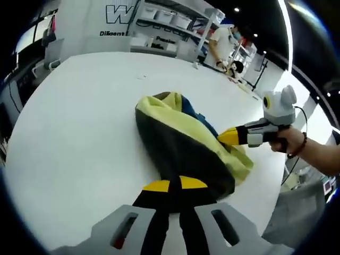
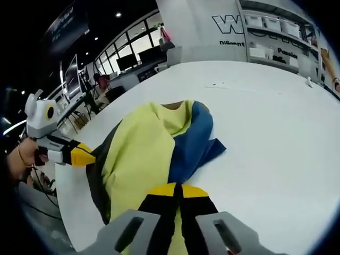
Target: Fold the garment on the visible template until the final outline fits inside the template.
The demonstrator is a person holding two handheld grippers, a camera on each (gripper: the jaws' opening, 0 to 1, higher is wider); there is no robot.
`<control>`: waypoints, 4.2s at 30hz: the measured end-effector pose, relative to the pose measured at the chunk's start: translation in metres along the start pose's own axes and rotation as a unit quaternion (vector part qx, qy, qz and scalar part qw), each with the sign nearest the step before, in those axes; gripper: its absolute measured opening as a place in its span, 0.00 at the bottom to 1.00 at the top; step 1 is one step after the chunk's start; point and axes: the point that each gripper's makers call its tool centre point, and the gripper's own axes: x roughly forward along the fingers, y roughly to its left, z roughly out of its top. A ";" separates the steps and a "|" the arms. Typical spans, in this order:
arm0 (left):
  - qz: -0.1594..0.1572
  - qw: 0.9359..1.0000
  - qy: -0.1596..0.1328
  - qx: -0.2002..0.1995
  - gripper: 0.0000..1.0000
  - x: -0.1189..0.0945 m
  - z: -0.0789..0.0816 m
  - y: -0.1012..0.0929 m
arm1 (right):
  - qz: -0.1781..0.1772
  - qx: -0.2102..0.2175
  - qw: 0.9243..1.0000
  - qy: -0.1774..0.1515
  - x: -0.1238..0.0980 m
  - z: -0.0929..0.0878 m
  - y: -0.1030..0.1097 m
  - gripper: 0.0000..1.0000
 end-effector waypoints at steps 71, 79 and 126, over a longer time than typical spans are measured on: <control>0.057 0.998 0.003 0.020 0.00 -0.029 0.018 0.034 | -0.001 -0.009 1.000 0.009 -0.026 0.007 0.005 0.00; 0.071 0.997 0.006 0.026 0.00 -0.032 0.017 0.039 | -0.033 -0.034 0.999 -0.006 -0.039 0.014 -0.002 0.00; 0.090 0.995 0.028 0.042 0.00 -0.032 0.017 0.061 | 0.022 0.044 0.998 0.031 0.018 -0.002 0.014 0.00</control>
